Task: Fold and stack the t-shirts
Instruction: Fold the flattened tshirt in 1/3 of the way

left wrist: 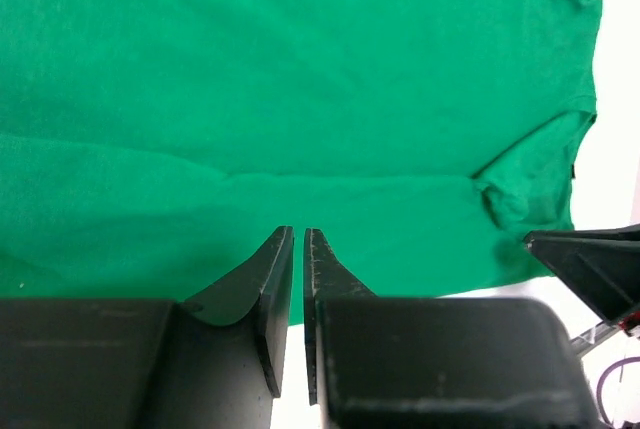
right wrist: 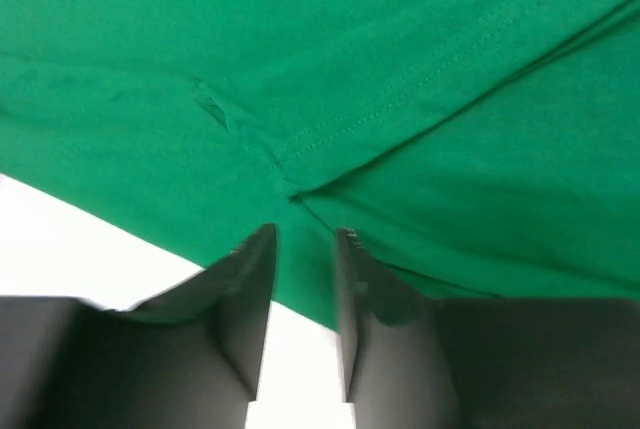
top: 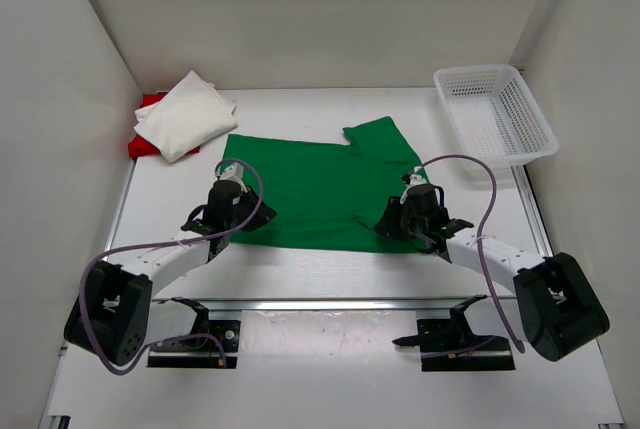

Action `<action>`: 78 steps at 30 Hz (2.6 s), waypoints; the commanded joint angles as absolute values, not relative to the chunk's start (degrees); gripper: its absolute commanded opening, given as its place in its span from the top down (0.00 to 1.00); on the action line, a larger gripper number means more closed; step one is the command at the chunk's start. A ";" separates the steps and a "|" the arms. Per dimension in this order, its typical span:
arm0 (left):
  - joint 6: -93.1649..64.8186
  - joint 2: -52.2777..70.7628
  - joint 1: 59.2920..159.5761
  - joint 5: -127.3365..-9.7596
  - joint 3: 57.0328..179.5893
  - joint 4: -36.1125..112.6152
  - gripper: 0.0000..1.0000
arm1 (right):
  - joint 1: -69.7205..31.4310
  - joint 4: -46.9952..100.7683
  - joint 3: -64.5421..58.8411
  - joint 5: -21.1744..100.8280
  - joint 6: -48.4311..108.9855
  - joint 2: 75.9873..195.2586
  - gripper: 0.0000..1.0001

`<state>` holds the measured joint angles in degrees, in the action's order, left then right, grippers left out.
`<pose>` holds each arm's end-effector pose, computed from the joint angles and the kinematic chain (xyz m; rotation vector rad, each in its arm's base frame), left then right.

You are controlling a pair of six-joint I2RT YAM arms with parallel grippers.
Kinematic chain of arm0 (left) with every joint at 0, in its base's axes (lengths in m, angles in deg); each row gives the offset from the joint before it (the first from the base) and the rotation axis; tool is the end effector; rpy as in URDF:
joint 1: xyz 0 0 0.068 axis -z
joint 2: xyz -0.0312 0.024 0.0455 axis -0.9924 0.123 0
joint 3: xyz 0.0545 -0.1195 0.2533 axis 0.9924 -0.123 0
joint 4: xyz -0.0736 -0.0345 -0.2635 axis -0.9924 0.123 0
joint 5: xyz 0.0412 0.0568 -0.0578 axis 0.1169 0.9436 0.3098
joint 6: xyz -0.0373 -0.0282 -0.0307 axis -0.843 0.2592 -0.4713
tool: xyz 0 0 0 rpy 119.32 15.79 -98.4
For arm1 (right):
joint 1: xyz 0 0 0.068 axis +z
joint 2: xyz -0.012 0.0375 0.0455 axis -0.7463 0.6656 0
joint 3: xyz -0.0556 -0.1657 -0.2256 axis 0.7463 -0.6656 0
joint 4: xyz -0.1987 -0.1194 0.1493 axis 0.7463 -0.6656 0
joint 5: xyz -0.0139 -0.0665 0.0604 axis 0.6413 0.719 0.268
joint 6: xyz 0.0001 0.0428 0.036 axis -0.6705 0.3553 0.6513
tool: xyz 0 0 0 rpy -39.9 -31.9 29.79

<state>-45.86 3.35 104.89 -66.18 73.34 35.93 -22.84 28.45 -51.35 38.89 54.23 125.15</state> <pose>0.2254 -0.0951 0.1731 -0.3733 2.3008 -0.7149 0.2150 0.1086 0.1635 0.0327 2.3978 0.6552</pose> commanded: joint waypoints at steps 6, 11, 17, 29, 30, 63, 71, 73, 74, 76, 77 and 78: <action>-45.22 3.71 106.23 -66.17 70.23 29.28 0.78 | -26.12 36.62 -49.48 36.40 54.31 130.12 0.60; -46.01 4.32 105.43 -66.97 68.82 28.05 0.79 | -26.82 37.50 -48.25 34.99 55.19 133.11 0.62; -46.54 3.00 105.70 -65.92 67.24 27.61 0.78 | -26.56 40.31 -47.90 33.76 56.77 134.61 0.70; -47.15 3.36 106.58 -65.47 68.46 27.52 0.78 | -29.28 41.21 -28.60 28.58 58.62 149.18 0.78; -46.98 3.18 106.49 -65.30 69.42 27.78 0.78 | -29.11 40.76 -26.39 28.92 58.44 151.03 0.78; -45.83 5.12 106.31 -65.30 66.18 26.12 0.78 | -28.05 36.53 -43.51 37.88 51.68 138.56 1.00; -45.48 3.98 106.14 -65.39 66.71 27.61 0.78 | -27.27 39.70 -30.34 39.04 51.41 151.99 1.00; -45.40 3.10 106.05 -64.77 66.45 27.96 0.78 | -25.96 39.01 -26.83 38.68 51.15 154.81 1.00; -45.40 2.22 106.05 -64.68 66.36 28.14 0.78 | -25.43 38.30 -24.54 39.29 50.37 155.52 1.00; -45.48 1.60 106.14 -63.90 66.18 28.23 0.78 | -23.58 36.80 -22.51 41.48 49.31 156.06 1.00; -45.31 1.51 106.22 -63.80 65.92 28.31 0.78 | -22.79 36.80 -21.54 41.75 48.35 156.06 1.00; -45.57 1.43 106.05 -64.06 65.92 28.14 0.78 | -22.61 35.93 -21.36 41.75 47.90 156.14 1.00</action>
<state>-46.08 3.22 106.35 -64.98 66.17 28.32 -24.48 35.54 -24.20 39.74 50.36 156.69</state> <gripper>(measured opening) 0.221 0.006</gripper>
